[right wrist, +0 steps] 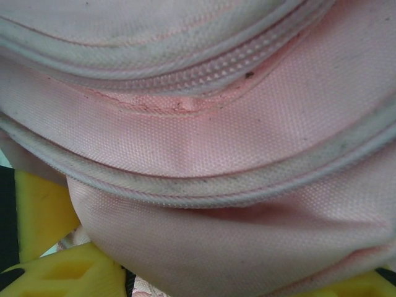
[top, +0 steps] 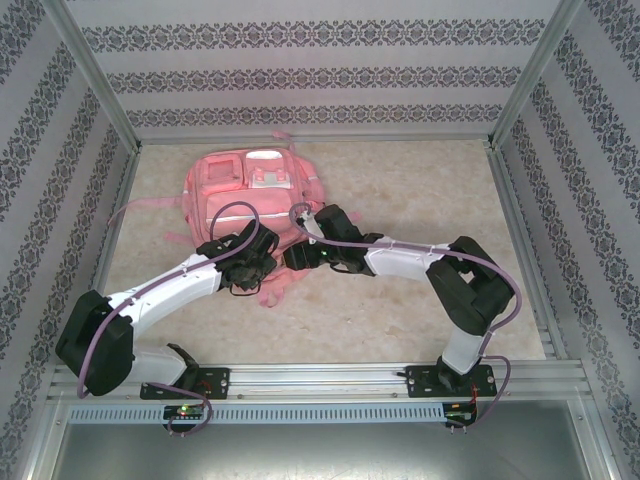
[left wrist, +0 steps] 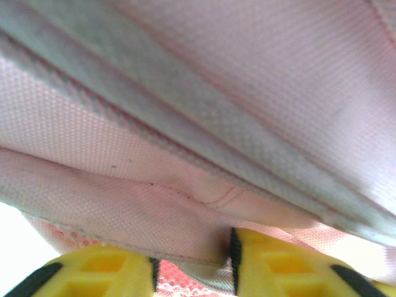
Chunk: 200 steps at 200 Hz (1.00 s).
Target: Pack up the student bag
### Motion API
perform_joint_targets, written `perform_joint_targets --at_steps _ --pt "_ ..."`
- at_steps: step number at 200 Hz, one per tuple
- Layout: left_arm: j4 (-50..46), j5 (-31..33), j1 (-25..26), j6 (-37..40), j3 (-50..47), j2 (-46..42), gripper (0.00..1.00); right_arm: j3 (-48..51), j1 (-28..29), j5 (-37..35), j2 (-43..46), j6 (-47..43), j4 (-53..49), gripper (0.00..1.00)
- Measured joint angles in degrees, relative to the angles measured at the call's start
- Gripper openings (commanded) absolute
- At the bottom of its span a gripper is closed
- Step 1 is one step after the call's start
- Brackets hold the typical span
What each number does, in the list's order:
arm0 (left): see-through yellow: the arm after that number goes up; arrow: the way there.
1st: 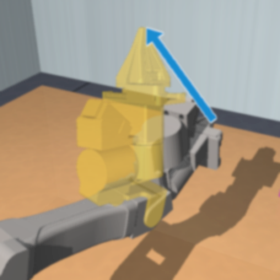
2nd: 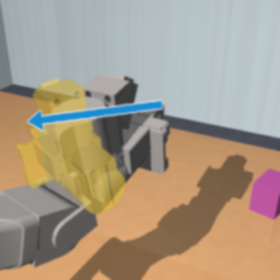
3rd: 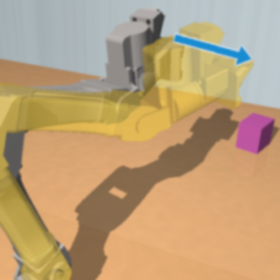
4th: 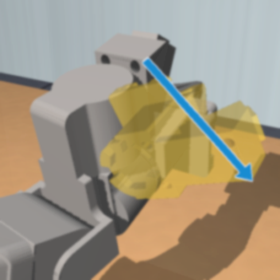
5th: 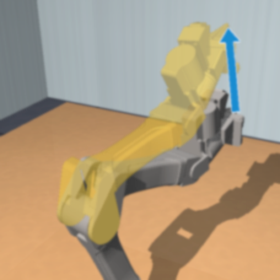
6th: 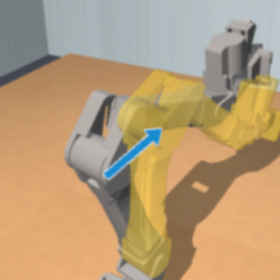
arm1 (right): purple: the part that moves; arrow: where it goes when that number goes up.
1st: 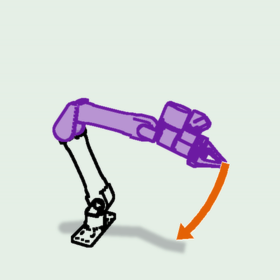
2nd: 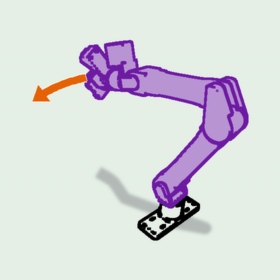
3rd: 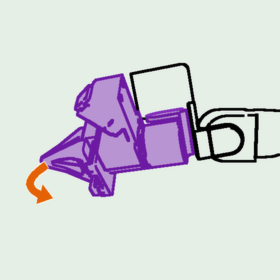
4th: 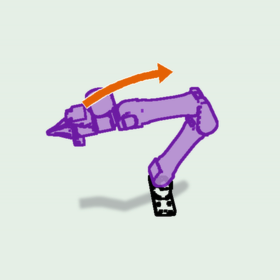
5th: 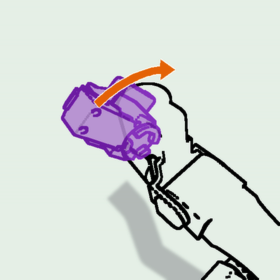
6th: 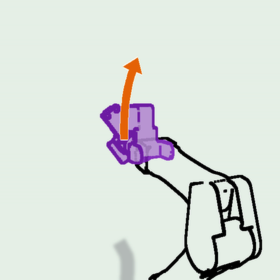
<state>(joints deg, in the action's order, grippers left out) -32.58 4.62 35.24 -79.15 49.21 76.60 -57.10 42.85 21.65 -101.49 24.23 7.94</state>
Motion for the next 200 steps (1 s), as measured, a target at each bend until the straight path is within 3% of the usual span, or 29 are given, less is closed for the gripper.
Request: perform_joint_targets --at_steps 30,113,157,200 --pt "-0.2 0.2 -0.1 1.1 0.0 0.0 0.15 -0.1 0.0 2.4 -1.7 0.1 0.9 0.58" --pt "-1.3 0.6 -0.1 1.4 0.0 0.1 0.13 -0.1 0.0 7.7 -4.4 2.5 4.7 0.65" --pt "-1.5 0.9 -0.1 1.4 0.0 0.2 0.13 -0.1 0.4 9.7 -4.6 3.1 5.6 0.45" --pt "-1.6 1.0 -0.1 1.6 0.0 0.3 0.14 1.0 1.2 9.7 -3.0 3.0 5.7 0.35"
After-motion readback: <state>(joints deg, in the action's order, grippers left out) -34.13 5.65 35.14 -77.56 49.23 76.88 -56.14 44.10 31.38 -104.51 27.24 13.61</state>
